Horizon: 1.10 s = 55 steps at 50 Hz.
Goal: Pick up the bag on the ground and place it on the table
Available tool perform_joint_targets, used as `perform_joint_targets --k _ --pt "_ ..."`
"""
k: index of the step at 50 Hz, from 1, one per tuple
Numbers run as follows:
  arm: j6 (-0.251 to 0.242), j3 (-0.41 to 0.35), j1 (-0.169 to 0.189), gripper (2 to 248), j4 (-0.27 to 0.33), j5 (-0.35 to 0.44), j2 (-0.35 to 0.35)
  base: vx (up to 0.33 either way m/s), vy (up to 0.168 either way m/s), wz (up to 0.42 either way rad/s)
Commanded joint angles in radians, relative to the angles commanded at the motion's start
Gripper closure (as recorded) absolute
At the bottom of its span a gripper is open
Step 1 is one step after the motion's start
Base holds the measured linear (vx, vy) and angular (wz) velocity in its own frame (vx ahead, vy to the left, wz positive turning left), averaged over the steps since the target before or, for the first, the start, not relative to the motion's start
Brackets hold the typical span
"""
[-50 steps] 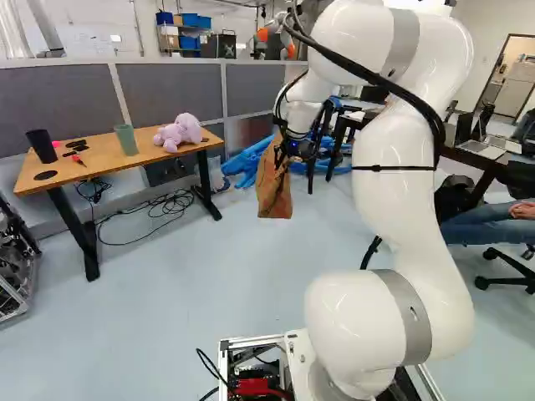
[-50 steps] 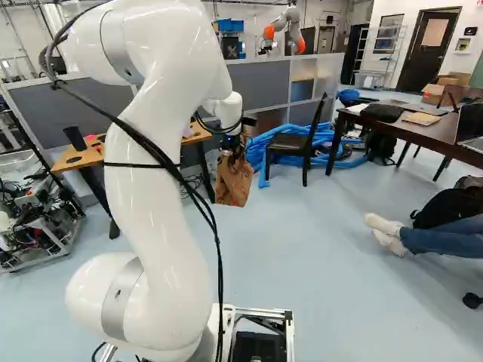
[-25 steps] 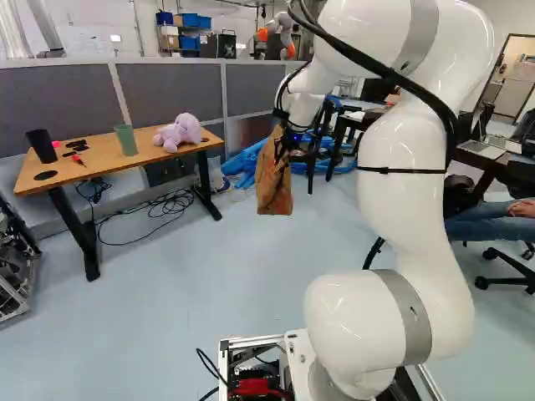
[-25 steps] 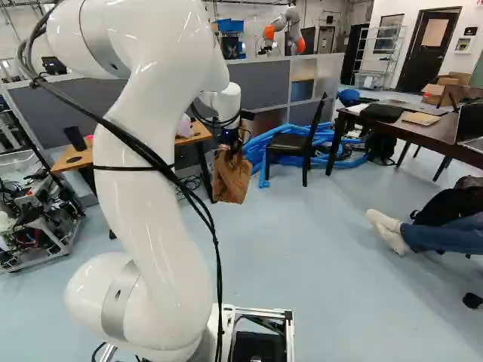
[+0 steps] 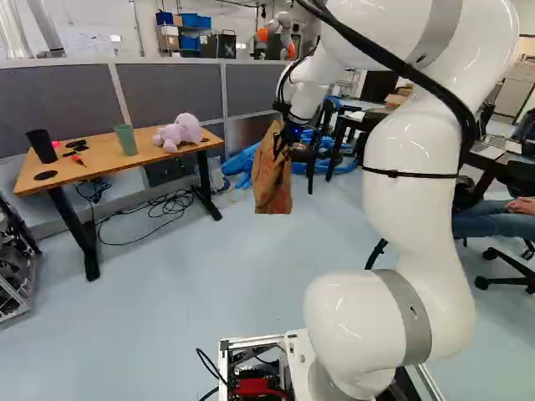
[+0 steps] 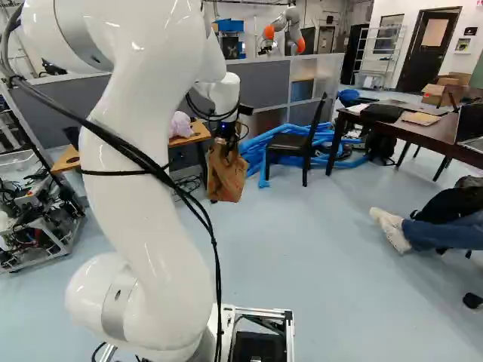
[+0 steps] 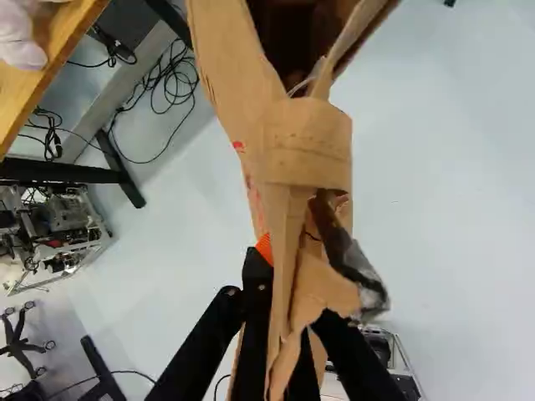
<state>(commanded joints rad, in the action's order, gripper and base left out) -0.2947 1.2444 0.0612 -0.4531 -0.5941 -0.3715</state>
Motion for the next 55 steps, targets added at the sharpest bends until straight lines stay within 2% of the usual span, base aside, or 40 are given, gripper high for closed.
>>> perform_joint_targets --k 32,55 --pt "0.000 -0.008 0.000 229 -0.033 -0.116 0.085 0.000 0.000 0.000" --pt "0.000 -0.010 -0.001 229 -0.036 -0.124 0.143 0.000 0.000 0.000"
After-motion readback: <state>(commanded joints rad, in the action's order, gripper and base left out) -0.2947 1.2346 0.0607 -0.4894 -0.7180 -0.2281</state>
